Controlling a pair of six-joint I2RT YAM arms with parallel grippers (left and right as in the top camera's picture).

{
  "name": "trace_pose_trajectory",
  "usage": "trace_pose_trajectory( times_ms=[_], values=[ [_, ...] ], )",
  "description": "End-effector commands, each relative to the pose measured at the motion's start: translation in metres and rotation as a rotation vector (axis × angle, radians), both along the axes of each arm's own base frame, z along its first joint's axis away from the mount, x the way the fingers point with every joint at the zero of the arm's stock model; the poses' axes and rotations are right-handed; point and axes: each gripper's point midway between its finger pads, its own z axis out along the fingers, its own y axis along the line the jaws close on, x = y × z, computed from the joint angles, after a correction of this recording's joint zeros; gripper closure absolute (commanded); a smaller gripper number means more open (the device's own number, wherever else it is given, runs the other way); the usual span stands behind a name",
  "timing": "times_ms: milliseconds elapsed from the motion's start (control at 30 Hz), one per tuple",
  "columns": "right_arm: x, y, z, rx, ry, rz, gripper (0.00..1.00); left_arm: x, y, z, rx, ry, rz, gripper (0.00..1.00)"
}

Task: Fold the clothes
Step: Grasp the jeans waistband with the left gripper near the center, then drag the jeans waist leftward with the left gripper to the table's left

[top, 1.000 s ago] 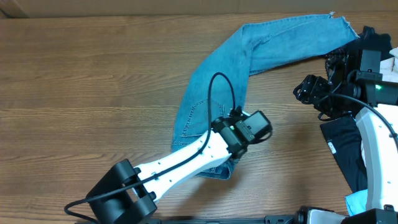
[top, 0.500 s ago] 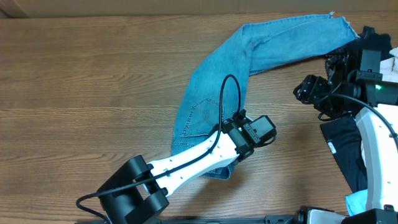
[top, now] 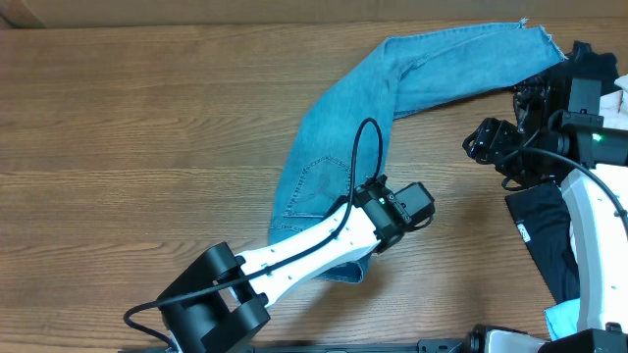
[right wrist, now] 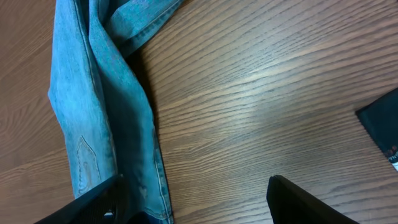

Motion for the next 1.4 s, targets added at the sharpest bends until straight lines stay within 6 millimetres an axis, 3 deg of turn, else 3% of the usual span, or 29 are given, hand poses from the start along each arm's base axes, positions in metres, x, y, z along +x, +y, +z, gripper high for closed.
trace_pose_trajectory(
  times_ms=[0, 33, 167, 300, 433, 467, 567, 700, 733, 800, 967, 1067, 1200, 1300, 1367],
  values=[
    [0.003, -0.002, 0.005, -0.02, -0.026, 0.024, 0.25, 0.02, 0.008, 0.03, 0.007, -0.063, 0.103, 0.96],
    [0.003, -0.002, 0.005, -0.019, -0.025, 0.023, 0.25, 0.023, 0.013, 0.037, 0.016, -0.071, 0.126, 0.96],
    [0.003, -0.002, 0.005, -0.019, -0.025, 0.023, 0.25, 0.055, 0.065, 0.065, 0.083, -0.128, 0.314, 0.96],
    [0.002, -0.002, 0.005, -0.019, -0.023, 0.024, 0.25, 0.085, 0.127, 0.066, 0.116, -0.116, 0.499, 0.96],
    [0.002, -0.002, 0.005, -0.018, -0.021, 0.024, 0.25, 0.125, 0.209, 0.065, 0.084, -0.144, 0.738, 0.96],
    [0.002, -0.002, 0.005, -0.018, -0.021, 0.024, 0.25, 0.13, 0.22, 0.066, 0.078, -0.152, 0.764, 0.96],
    [0.002, -0.002, 0.005, -0.018, -0.021, 0.024, 0.25, 0.156, 0.28, 0.067, 0.041, -0.214, 0.893, 0.96],
    [0.002, -0.002, 0.005, -0.019, -0.022, 0.024, 0.25, 0.177, 0.339, 0.067, -0.054, -0.254, 0.979, 0.96],
    [0.002, -0.002, 0.005, -0.018, -0.021, 0.024, 0.25, 0.18, 0.361, 0.066, -0.104, -0.264, 1.035, 0.54],
    [0.002, -0.002, 0.005, -0.018, -0.021, 0.024, 0.25, 0.179, 0.374, 0.062, -0.194, -0.236, 1.085, 0.0],
    [0.001, -0.002, 0.004, -0.02, -0.02, 0.027, 0.25, 0.151, 0.378, 0.048, -0.367, -0.055, 1.169, 0.0],
    [0.001, -0.001, 0.004, -0.029, -0.024, 0.047, 0.25, 0.127, 0.377, 0.044, -0.332, 0.038, 1.2, 0.0],
    [0.001, -0.001, 0.004, -0.029, -0.023, 0.047, 0.25, 0.11, 0.372, 0.043, -0.3, 0.095, 1.241, 0.0],
    [0.001, -0.001, 0.004, -0.029, -0.023, 0.047, 0.25, 0.094, 0.354, 0.041, -0.306, 0.195, 1.239, 0.0],
    [-0.001, -0.001, 0.003, -0.027, -0.015, 0.047, 0.25, 0.094, 0.367, 0.041, -0.235, 0.134, 1.296, 0.0]
  ],
)
